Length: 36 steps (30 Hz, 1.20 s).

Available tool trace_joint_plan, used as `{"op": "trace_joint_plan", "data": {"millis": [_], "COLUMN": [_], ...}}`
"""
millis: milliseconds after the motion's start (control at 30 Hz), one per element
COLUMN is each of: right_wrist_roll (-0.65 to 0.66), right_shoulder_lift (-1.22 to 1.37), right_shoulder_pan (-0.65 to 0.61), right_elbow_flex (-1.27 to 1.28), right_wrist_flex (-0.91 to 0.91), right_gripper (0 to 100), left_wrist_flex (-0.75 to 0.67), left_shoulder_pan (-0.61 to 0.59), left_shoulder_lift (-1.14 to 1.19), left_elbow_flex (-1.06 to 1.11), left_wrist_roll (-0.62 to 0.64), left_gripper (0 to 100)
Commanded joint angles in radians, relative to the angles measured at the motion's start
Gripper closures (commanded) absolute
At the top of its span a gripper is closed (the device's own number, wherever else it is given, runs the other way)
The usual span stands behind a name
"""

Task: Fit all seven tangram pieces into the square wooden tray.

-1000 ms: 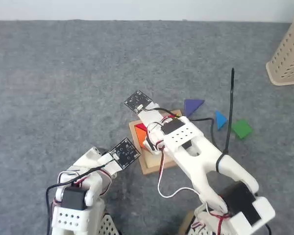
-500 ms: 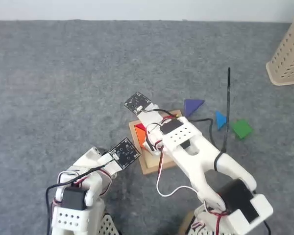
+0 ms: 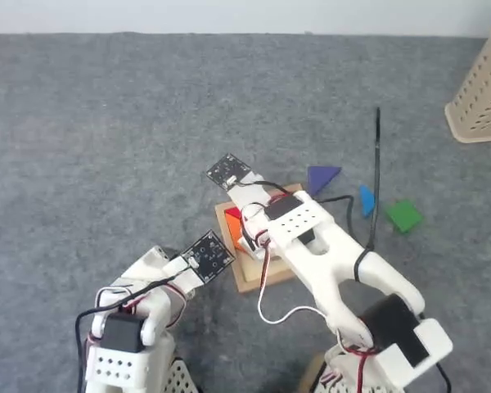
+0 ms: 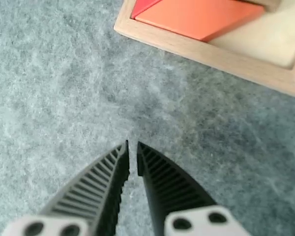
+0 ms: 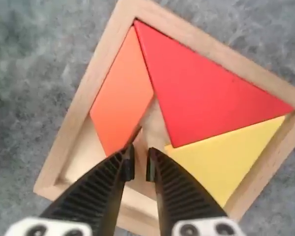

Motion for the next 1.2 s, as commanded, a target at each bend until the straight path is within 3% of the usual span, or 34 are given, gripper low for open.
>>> {"op": "trace_joint_plan", "data": {"millis": [0,267,600,767,967,1167], "right_wrist_roll": [0.015,0.015,0.015,0.026,0.043,0.048], "right_shoulder_lift": [-0.028,-0.188,-0.202,-0.202,-0.200,-0.199], "right_shoulder_pan": [0.001,-0.002,-0.010,-0.079,-0.081,-0.073], "right_elbow_flex": [0.003,0.078,0.084,0.084,0.106,0.107], "right_wrist_flex": [0.030,0.022,0.021,0.025,0.021,0.021], "right_gripper": [96.4,96.1,96.0,95.9,87.9,87.6], "left_wrist_flex": [0.005,0.005,0.005,0.005,0.005,0.005], "left_shoulder_pan": [-0.003,-0.003,-0.003,-0.003,-0.003,-0.003], "left_shoulder_lift": [-0.017,-0.017,-0.017,-0.017,-0.017,-0.017], "left_elbow_flex": [-0.010,-0.010,-0.010,-0.010,-0.010,-0.010], "left_wrist_roll": [-0.011,-0.011,-0.011,-0.011,-0.011,-0.011], "left_gripper": [97,97,97,97,97,97]}}
